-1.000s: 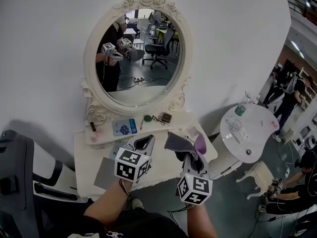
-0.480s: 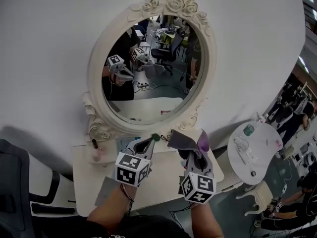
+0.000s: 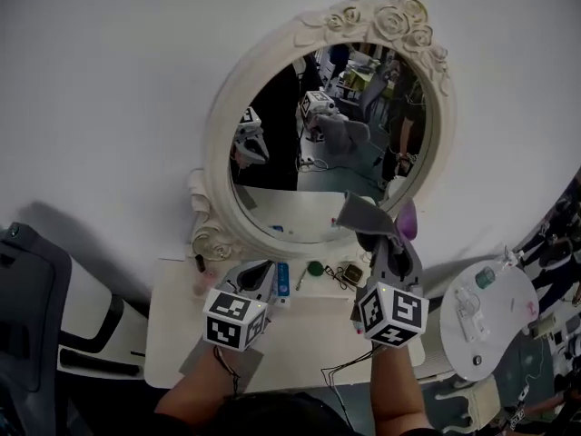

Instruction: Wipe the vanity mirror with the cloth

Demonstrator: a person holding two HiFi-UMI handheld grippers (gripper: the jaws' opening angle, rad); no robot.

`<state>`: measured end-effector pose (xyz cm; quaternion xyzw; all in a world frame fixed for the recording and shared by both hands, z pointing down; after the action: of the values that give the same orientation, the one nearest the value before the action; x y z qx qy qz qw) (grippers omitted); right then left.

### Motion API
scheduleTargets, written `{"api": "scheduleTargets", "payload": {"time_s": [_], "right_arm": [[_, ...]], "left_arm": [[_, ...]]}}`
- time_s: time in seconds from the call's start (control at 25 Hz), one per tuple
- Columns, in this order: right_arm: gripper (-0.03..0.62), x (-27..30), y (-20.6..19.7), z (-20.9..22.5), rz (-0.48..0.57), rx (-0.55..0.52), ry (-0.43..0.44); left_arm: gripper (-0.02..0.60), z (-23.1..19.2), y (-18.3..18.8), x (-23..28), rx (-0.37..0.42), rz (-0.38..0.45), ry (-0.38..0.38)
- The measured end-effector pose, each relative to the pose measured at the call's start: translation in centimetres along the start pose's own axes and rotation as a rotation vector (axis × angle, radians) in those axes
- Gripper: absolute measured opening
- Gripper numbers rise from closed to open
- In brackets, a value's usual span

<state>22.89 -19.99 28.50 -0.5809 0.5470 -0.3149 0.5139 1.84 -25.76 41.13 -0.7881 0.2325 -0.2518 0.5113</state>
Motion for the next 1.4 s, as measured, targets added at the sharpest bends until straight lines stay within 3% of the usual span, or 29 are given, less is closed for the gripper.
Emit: {"api": "scheduleTargets", "payload": {"time_s": [0.16, 0.36, 0.6, 0.76, 0.84, 1.08, 1.4], "right_arm": [[0.044, 4.7, 7.1, 0.2, 0.182, -0.067, 0.061], [0.044, 9.7, 16.1, 1.8, 0.366, -0.127, 0.063], [0.044, 16.0, 22.5, 4.2, 0.419, -0.146, 0.043], [0.046, 17.6, 22.7, 3.3, 0.46, -0.225, 0.019], [0.044, 18.8, 21.4, 1.9, 0.43, -0.271, 0.066], [0.046, 19.9, 20.7, 1.3, 0.445, -0.226, 0.109], [0.044, 19.7, 19.8, 1.0, 0.447, -0.213, 0.151]], "left_arm": [[0.0, -1.7, 0.7, -1.3, -0.01, 0.029, 0.096], [0.0, -2.3, 1.6, -2.3, -0.007, 0.06, 0.181], [0.0, -2.0, 1.2, -2.1, 0.009, 0.046, 0.234], [0.0, -2.9, 0.9, -1.5, -0.004, 0.043, 0.27], [0.0, -3.3, 1.1, -1.1, 0.005, 0.038, 0.281], [0.0, -4.0, 1.6, 0.5, 0.039, 0.023, 0.283], [0.0, -4.4, 0.9, 2.7, 0.028, -0.007, 0.243]]}}
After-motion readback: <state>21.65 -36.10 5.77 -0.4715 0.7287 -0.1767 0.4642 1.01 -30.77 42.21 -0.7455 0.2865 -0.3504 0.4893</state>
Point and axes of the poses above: the fingertips, and each gripper's own axes: x forward along the fingers, z to its right, y out of its top, the point moved 3 cm from there along -x, backward along the fingers, and after that the axes turned 13 degrees about -x, right-handed, at the moved point
